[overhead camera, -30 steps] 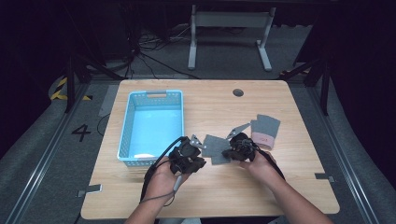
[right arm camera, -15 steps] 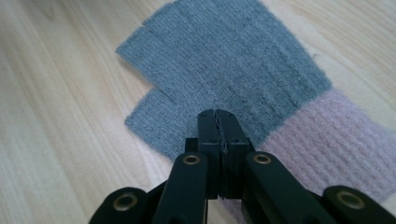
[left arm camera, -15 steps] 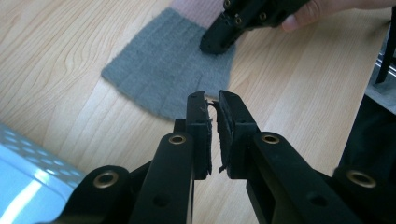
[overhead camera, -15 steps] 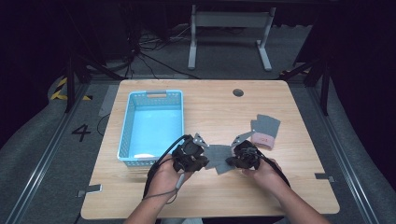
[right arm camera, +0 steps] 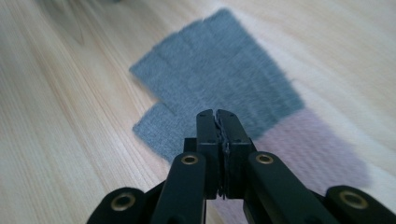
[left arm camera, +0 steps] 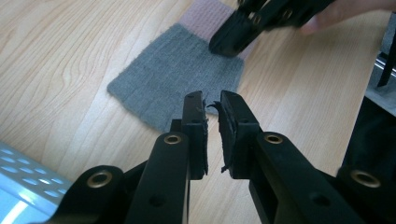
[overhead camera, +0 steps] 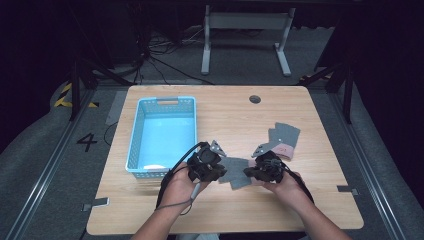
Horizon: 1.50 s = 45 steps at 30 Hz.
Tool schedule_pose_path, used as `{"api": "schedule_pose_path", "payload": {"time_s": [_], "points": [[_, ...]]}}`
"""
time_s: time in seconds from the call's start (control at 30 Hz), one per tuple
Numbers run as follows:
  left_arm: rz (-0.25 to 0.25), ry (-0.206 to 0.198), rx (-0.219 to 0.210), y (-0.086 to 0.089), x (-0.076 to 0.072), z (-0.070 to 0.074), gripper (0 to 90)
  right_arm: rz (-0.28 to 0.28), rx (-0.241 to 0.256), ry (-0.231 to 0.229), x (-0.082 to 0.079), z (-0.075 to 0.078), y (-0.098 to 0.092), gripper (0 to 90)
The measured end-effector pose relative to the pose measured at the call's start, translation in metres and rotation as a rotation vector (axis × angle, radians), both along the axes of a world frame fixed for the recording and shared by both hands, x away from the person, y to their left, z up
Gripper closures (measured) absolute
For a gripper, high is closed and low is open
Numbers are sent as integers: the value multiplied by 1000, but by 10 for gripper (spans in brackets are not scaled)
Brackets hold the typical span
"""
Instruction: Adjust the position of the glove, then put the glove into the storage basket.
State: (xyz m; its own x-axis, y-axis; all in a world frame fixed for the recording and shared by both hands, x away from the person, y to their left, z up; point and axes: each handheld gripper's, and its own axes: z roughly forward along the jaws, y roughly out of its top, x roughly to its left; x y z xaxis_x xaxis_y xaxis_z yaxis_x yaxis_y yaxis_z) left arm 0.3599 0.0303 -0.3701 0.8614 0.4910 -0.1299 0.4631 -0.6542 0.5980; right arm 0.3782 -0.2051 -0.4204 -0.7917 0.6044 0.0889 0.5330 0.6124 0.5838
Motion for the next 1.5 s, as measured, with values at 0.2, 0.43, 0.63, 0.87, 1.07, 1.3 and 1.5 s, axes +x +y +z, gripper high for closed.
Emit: {"api": "schedule_pose_path", "payload": {"time_s": [0.2,0.43,0.63,0.87,1.07,1.3,1.5], "points": [[18,-11,-17,6,1,4,796,-62,43,-43,1,18,-23,888],[35,-13,-17,13,2,5,790,-125,55,-73,9,27,-48,889],[38,-13,-28,17,1,4,766,-217,65,-86,24,29,-77,890],[35,-12,-24,21,-3,3,749,-306,59,-81,41,22,-103,891],[40,-10,-13,24,-5,1,734,-343,42,-61,53,13,-110,891],[51,-9,1,27,-9,-2,725,-338,34,-60,63,4,-107,890],[71,-8,6,32,-13,-4,726,-290,42,-74,68,-1,-90,890]]}}
